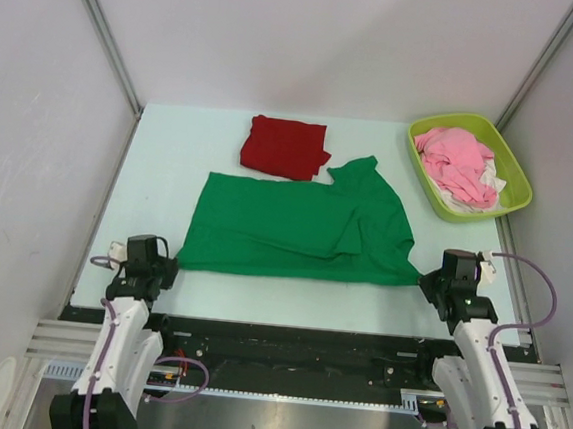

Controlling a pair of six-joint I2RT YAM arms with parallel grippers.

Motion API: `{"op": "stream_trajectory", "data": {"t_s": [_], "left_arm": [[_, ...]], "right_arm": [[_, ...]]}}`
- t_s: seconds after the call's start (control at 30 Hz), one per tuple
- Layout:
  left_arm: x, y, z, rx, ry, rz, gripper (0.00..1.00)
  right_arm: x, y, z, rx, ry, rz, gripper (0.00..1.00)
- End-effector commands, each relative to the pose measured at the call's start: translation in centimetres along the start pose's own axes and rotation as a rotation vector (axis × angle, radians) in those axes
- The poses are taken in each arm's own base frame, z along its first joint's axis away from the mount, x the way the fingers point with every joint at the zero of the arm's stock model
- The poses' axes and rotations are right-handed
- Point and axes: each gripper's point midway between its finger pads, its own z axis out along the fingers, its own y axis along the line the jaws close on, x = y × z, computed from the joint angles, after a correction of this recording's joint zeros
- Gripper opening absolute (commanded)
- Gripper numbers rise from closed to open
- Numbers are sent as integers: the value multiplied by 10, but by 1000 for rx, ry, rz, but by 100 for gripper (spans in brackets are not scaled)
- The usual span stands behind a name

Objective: Fold and stack the t-shirts
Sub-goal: Fold the tshirt

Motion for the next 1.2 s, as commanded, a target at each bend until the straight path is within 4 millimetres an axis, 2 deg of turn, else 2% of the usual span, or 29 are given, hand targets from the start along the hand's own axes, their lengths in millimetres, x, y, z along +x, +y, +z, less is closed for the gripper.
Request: {"op": "stream_trajectory", "data": {"t_s": [0.0, 0.13, 0.17, 0.2, 0.27, 0.3, 0.33, 0.37, 0.4, 0.43, 0.47, 0.5, 0.53, 0.57, 0.67, 0.73, 0.77, 0.83, 0.87, 0.9, 0.97, 1.0, 1.03, 1.07, 1.1, 1.13, 1.17], "left_arm": [[-9, 24, -6, -64, -64, -13, 0], [-9, 26, -17, -36, -76, -25, 0], [-8, 32, -18, -56, -76, -25, 0], [-7, 33, -19, -55, -74, -40, 0], [0, 32, -20, -32, -42, -68, 2], [1, 33, -19, -33, -40, -73, 6], [2, 33, -19, -31, -40, -72, 17], [3, 33, -19, -31, -32, -74, 22], [5, 33, -19, -32, -25, -74, 27], [5, 34, -19, -35, -23, -73, 49], [6, 33, -20, -36, -16, -76, 64], [7, 33, -21, -44, -9, -71, 78], [7, 31, -22, -41, -6, -67, 99], [7, 28, -26, -37, 4, -61, 100], [3, 12, -42, 1, 14, -31, 100], [-2, -3, -54, 53, 11, -5, 100], [-10, -23, -65, 118, -7, 19, 100], [-10, -43, -73, 179, 20, 41, 100], [-16, -67, -82, 262, 12, 69, 100], [-15, -77, -83, 288, 28, 84, 100], [-19, -103, -83, 335, 41, 139, 100], [-21, -109, -82, 338, 38, 159, 100], [-21, -117, -82, 356, 49, 182, 100], [-23, -133, -76, 393, 47, 232, 100], [-21, -139, -73, 400, 68, 249, 100], [-18, -151, -72, 440, 93, 271, 100], [-15, -155, -63, 418, 123, 308, 100]], "right_arm": [[3, -31, -13, 95, -18, 5, 0], [9, -33, -20, 89, -18, 51, 0], [7, -36, -21, 104, -43, 53, 0], [16, -36, -23, 112, -25, 56, 0], [18, -40, -24, 128, -37, 46, 0], [24, -39, -26, 125, -26, 23, 0], [22, -41, -27, 135, -44, 41, 4], [23, -40, -28, 131, -48, 39, 12], [22, -40, -28, 129, -52, 42, 34], [22, -39, -29, 122, -58, 44, 47], [21, -38, -29, 117, -61, 48, 60], [21, -38, -30, 117, -61, 49, 83], [19, -35, -31, 106, -64, 54, 93], [18, -33, -33, 97, -65, 41, 100], [11, -19, -39, 56, -73, 17, 100], [4, -5, -45, 24, -87, 4, 100], [-1, 10, -51, -6, -88, -12, 100], [-5, 37, -55, -89, -87, -53, 100], [-3, 53, -57, -119, -63, -79, 100], [-6, 79, -60, -213, -72, -129, 100], [8, 112, -65, -341, 4, -193, 100], [11, 139, -64, -420, 20, -221, 100], [24, 151, -67, -481, 87, -259, 100], [30, 162, -67, -522, 118, -274, 100], [40, 171, -57, -529, 167, -283, 100], [51, 176, -56, -549, 227, -281, 100], [58, 184, -52, -571, 256, -279, 100]]}}
